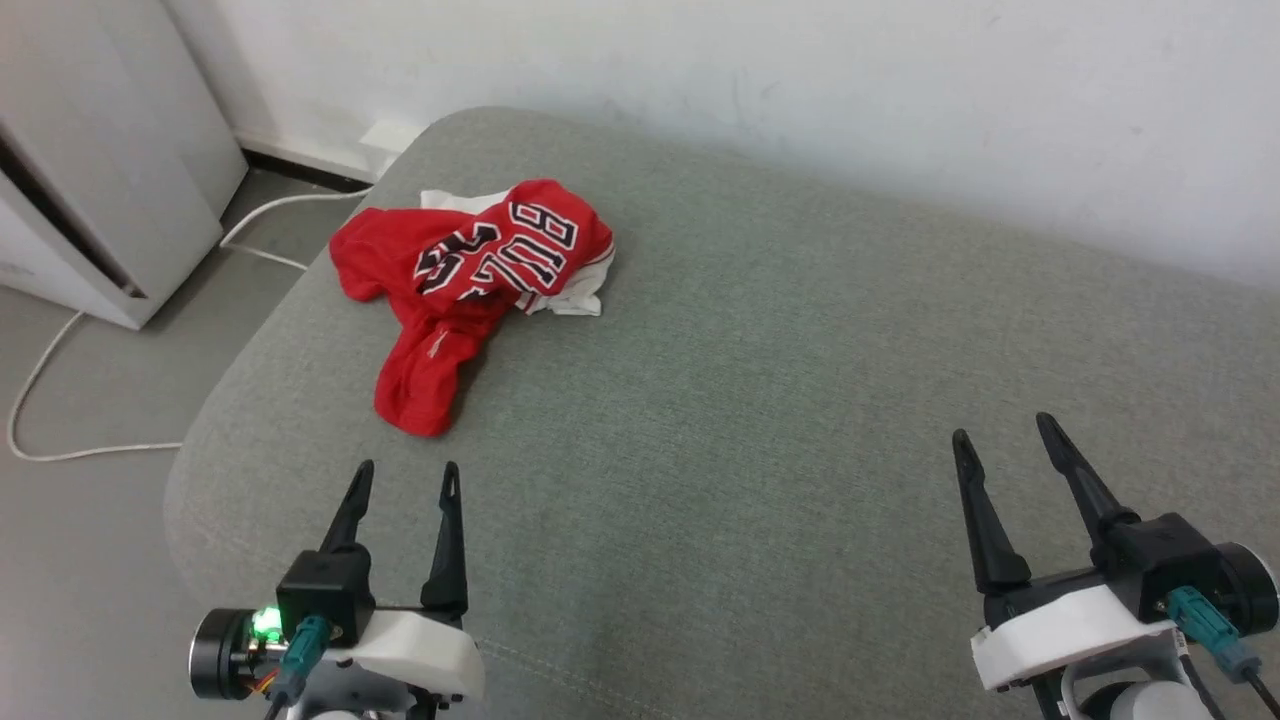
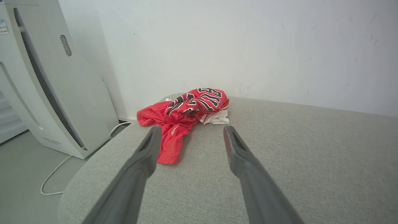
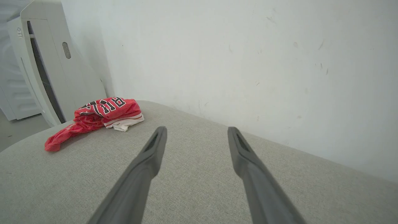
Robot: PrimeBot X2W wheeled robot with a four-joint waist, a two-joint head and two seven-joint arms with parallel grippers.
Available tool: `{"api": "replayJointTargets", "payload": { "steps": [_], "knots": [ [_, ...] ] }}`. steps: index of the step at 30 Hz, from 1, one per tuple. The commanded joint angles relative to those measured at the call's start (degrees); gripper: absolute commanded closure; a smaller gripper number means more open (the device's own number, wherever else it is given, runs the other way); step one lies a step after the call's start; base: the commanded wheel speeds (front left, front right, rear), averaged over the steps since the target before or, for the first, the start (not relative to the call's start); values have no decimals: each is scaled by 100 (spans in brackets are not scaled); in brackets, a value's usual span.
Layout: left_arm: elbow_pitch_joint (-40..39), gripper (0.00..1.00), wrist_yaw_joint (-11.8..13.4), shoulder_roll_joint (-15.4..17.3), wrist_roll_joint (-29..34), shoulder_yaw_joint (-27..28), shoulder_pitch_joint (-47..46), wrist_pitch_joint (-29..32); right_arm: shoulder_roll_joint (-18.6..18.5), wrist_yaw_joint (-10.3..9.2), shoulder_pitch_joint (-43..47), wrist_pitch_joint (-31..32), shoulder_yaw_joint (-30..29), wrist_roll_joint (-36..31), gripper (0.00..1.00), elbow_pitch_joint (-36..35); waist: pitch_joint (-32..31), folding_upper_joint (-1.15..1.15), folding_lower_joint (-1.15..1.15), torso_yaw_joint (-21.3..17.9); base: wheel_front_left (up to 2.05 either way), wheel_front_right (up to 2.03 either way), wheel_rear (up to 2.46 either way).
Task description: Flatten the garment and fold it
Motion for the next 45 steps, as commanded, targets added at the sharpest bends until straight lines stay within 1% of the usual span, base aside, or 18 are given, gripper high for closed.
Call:
{"api": "replayJointTargets", "payload": {
  "steps": [1, 12, 35, 39, 45],
  "knots": [
    [23, 0, 32, 18, -5, -18, -98, -66, 13, -8, -22, -54, 21, 25, 0, 3, 21, 0, 0, 71, 0, 0, 0],
    [62, 0, 55, 47, -2, -49, -78, -197, 15, -9, -9, -185, 75, 38, 0, 79, 35, 0, 0, 306, 0, 0, 0],
    [226, 0, 107, 55, -57, -152, -126, -472, 19, -12, 25, -460, 124, 74, 0, 182, 67, 0, 0, 943, 0, 0, 0],
    [274, 0, 125, 53, -78, -166, -129, -520, 20, -12, 38, -508, 101, 164, 0, 254, 71, 0, 0, 1050, 0, 0, 0],
    [286, 0, 135, 44, -104, -178, -134, -527, 20, -12, 18, -515, 98, 217, 0, 265, 84, 0, 0, 1060, 0, 0, 0]
  ]
}}
